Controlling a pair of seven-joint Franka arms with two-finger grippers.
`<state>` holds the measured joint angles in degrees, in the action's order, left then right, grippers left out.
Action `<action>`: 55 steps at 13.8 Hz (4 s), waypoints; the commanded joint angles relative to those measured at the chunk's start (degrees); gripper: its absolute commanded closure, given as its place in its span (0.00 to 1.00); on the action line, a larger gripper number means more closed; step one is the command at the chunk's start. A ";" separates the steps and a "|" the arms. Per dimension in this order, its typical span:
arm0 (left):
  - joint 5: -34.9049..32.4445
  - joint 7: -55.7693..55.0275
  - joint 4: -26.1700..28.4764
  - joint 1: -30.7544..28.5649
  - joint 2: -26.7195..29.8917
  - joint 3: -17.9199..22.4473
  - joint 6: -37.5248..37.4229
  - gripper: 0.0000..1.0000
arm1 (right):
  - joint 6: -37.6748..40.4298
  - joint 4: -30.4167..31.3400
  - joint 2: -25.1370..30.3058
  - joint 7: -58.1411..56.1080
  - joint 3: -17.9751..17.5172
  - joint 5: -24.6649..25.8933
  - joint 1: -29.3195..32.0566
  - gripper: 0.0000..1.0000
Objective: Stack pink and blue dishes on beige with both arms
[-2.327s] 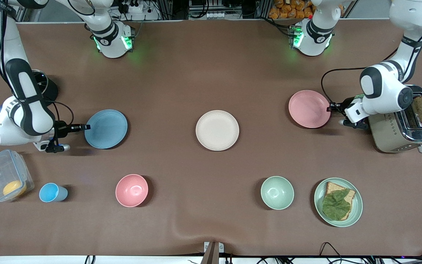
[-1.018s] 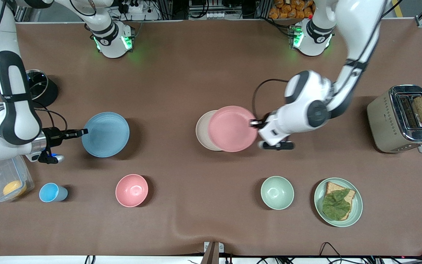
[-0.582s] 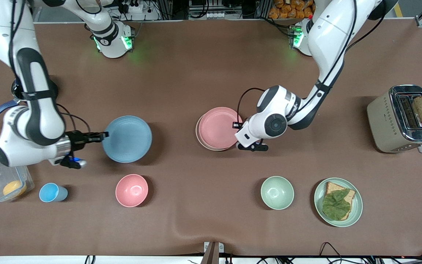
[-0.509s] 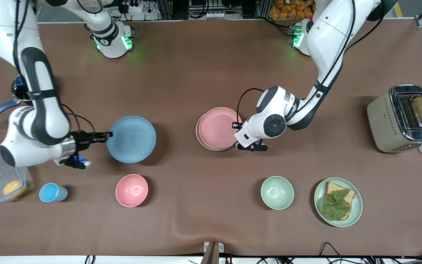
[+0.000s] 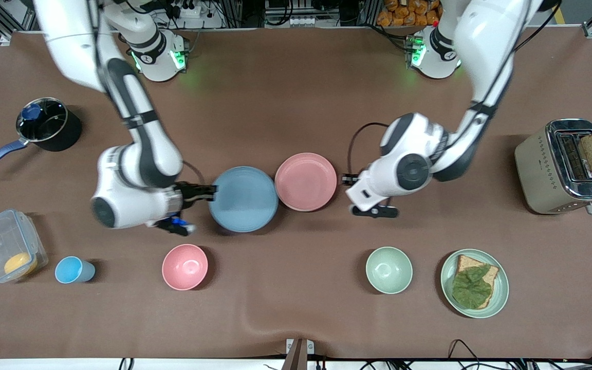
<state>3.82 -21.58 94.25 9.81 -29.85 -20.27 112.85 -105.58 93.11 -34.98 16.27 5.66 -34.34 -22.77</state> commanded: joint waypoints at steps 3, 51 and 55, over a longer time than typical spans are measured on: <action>-4.68 6.55 1.38 -5.84 10.84 0.14 -7.37 0.00 | -1.20 -1.79 -2.11 4.20 0.84 -1.87 -8.16 1.00; -3.91 25.53 -3.72 -2.77 26.24 25.98 -14.41 0.00 | 16.00 -0.29 32.42 -5.55 1.20 32.41 19.51 0.00; -4.00 25.53 -3.81 -2.69 26.24 25.98 -14.41 0.00 | 22.35 -5.13 32.43 -5.64 0.41 32.15 20.74 0.00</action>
<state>-0.18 4.16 91.60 6.71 -3.23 5.29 99.15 -84.67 89.00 -2.12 11.41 7.63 -3.21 -4.09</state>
